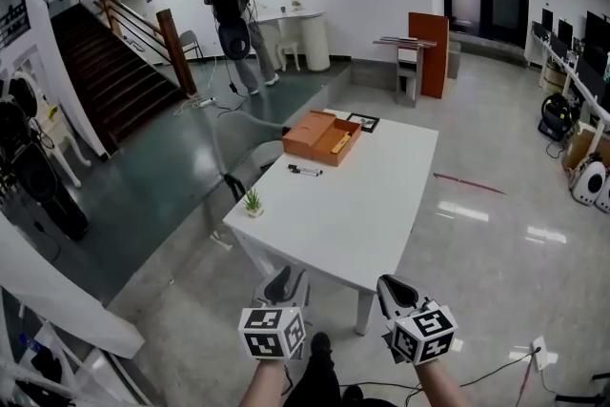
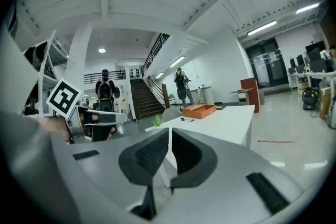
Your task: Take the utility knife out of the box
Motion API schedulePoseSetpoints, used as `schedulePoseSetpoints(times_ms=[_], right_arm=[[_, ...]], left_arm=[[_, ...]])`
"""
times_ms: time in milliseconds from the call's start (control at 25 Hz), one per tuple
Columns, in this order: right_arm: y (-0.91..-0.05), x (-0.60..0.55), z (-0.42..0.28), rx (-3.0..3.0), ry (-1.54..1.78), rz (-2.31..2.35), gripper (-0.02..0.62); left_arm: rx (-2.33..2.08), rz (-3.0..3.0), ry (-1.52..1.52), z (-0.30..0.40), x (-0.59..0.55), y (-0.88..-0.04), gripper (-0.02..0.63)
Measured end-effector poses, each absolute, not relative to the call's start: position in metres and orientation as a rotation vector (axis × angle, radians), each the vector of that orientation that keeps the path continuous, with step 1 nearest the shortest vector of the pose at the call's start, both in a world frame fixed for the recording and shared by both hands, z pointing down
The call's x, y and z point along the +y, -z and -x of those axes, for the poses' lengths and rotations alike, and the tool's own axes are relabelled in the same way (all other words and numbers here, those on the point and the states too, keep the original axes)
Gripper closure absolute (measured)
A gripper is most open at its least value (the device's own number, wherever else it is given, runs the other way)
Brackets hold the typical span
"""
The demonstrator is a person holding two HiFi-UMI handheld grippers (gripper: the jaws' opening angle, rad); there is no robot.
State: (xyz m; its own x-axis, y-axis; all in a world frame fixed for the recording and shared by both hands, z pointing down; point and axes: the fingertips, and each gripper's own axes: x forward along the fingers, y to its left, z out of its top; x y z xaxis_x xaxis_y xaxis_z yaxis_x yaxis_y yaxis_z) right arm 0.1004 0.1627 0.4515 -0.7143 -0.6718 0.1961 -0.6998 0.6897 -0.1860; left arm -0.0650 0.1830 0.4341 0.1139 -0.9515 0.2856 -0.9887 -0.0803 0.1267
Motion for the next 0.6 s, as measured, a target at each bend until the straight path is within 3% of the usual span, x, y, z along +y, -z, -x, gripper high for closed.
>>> schedulePoseSetpoints(times_ms=[600], right_arm=[[-0.465, 0.059, -0.053, -2.728, -0.397, -1.158, 0.594]], left_arm=[[-1.834, -2.137, -0.206, 0.108, 0.061, -0.452, 0.482]])
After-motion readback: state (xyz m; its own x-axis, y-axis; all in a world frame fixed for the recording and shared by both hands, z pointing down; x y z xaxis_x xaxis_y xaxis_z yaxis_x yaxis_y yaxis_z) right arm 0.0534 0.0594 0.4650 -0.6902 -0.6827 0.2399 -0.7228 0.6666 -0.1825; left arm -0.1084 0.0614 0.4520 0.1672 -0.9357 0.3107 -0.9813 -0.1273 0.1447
